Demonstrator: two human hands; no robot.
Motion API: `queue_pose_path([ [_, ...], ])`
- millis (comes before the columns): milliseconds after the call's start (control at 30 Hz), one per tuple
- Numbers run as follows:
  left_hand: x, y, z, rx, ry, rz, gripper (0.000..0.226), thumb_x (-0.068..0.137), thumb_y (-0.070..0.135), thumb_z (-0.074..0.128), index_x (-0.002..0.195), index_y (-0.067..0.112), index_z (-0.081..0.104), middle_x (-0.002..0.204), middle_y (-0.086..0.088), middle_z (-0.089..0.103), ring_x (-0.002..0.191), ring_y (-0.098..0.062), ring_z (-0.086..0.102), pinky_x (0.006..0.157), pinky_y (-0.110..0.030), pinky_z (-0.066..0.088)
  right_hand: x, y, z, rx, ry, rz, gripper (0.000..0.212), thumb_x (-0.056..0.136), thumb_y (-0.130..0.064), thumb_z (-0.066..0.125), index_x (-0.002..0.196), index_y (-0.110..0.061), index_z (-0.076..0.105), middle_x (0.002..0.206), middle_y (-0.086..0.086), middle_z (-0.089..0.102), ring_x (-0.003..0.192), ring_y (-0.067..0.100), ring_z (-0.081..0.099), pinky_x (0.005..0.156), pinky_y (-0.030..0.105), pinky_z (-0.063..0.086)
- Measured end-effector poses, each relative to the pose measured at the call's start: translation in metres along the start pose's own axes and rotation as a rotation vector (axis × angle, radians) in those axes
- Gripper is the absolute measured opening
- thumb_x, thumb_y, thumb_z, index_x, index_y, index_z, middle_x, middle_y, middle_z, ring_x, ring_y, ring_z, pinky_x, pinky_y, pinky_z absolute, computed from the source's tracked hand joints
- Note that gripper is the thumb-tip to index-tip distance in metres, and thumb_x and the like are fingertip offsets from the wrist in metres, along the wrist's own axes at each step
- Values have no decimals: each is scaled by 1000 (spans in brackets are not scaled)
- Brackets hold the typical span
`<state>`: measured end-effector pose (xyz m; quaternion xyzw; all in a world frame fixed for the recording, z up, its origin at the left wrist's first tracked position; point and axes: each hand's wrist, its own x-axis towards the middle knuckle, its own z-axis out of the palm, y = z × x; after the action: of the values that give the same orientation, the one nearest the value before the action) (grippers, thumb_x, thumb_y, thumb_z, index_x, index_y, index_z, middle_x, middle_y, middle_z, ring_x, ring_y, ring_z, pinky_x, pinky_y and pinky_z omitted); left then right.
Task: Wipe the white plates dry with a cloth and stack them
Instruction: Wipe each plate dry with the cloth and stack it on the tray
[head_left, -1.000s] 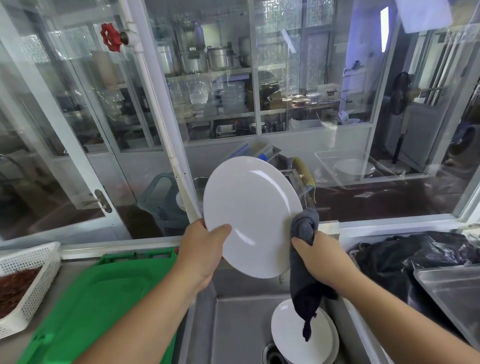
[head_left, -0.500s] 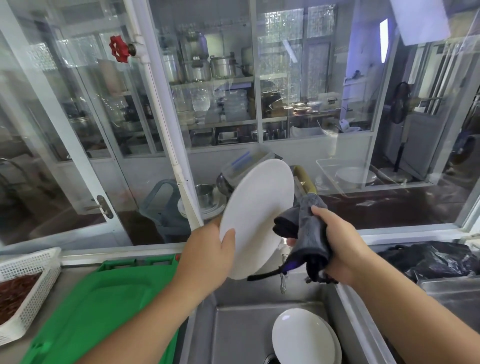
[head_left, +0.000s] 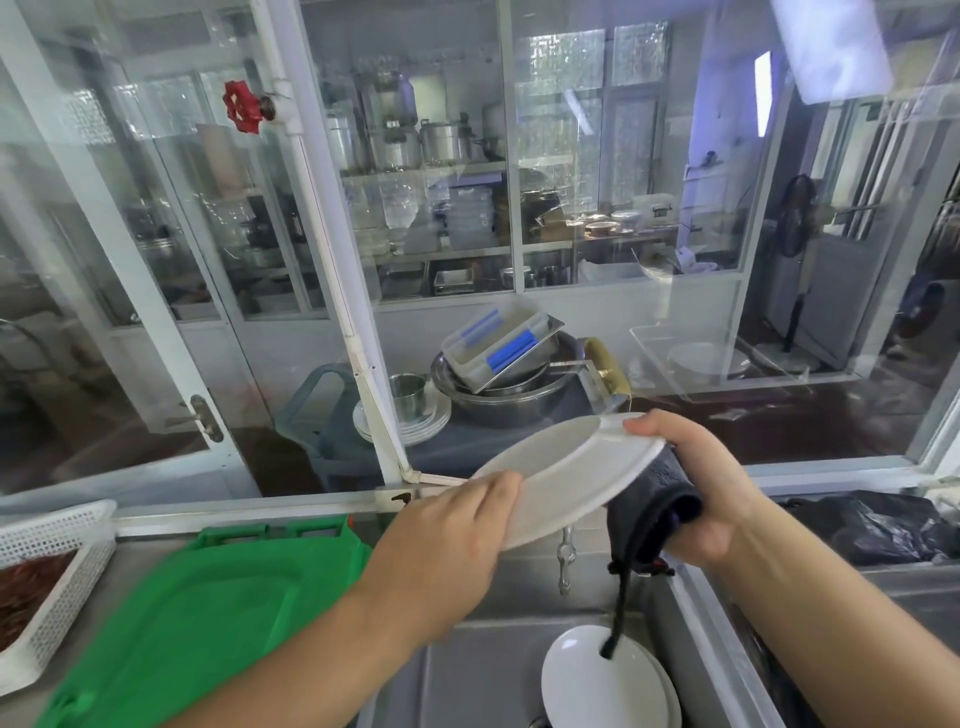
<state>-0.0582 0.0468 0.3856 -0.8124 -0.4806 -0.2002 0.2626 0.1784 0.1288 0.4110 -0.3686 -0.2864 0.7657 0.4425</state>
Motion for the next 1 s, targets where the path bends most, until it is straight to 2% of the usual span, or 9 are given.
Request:
queue_pose_path([
  [167, -1, 4, 5, -151, -37, -80, 57, 76, 10, 51, 130, 9, 69, 131, -5, 72, 118, -23, 70, 103, -40, 58, 1, 18, -14, 121, -15, -56, 40, 76, -25, 67, 106, -1, 78, 98, 24, 74, 79, 41, 75, 73, 47, 62],
  [300, -6, -12, 0, -468, -251, -68, 83, 79, 21, 58, 158, 36, 35, 165, 17, 29, 155, -3, 22, 130, -31, 19, 0, 21, -21, 173, -85, -137, 50, 78, -27, 62, 123, -6, 70, 102, 23, 74, 82, 41, 75, 68, 50, 63],
  [367, -9, -24, -1, -714, -255, -187, 85, 79, 30, 53, 156, 55, 26, 166, 31, 19, 157, 7, 11, 126, -15, 11, 1, 21, -25, 180, -111, -169, 53, 79, -28, 59, 128, -8, 68, 106, 22, 73, 87, 41, 74, 74, 52, 63],
  [433, -7, -30, -1, -1048, -26, -599, 67, 87, 35, 60, 145, 63, 41, 156, 34, 38, 145, 13, 33, 118, -13, 29, 1, 19, -28, 180, -130, -213, 57, 82, -27, 54, 135, -11, 66, 120, 23, 71, 100, 43, 70, 87, 55, 59],
  [500, 0, -32, 0, -1421, 153, -1085, 42, 96, 30, 69, 135, 44, 62, 141, 12, 64, 122, -5, 63, 105, -33, 53, 1, 19, -30, 174, -148, -252, 63, 82, -27, 51, 143, -13, 62, 131, 23, 66, 111, 44, 64, 98, 59, 50],
  [567, 7, -32, 5, -1750, 131, -1321, 31, 90, 32, 74, 120, 21, 75, 118, -7, 73, 95, -20, 73, 79, -39, 64, 2, 20, -30, 175, -178, -247, 63, 81, -28, 51, 141, -12, 63, 126, 23, 68, 106, 44, 66, 93, 58, 54],
  [667, 14, -19, 1, -1949, 89, -1386, 41, 87, 34, 74, 123, 15, 76, 118, -9, 77, 104, -31, 76, 85, -46, 64, 2, 25, -30, 173, -181, -198, 59, 78, -30, 54, 131, -10, 68, 108, 22, 71, 89, 42, 71, 74, 53, 61],
  [833, 12, -1, -1, -2040, 60, -1385, 32, 81, 27, 76, 108, 13, 86, 120, -16, 79, 105, -34, 78, 98, -55, 59, 0, 33, -31, 158, -164, -125, 45, 80, -27, 50, 106, -8, 82, 99, 24, 73, 81, 42, 73, 69, 54, 62],
  [1000, 4, 5, 1, -2056, 90, -1360, 24, 81, 25, 77, 101, 18, 87, 123, -17, 78, 108, -33, 77, 91, -52, 64, -7, 28, -29, 96, -87, -143, 45, 77, -35, 67, 109, -6, 80, 99, 24, 74, 78, 41, 74, 64, 50, 63],
])
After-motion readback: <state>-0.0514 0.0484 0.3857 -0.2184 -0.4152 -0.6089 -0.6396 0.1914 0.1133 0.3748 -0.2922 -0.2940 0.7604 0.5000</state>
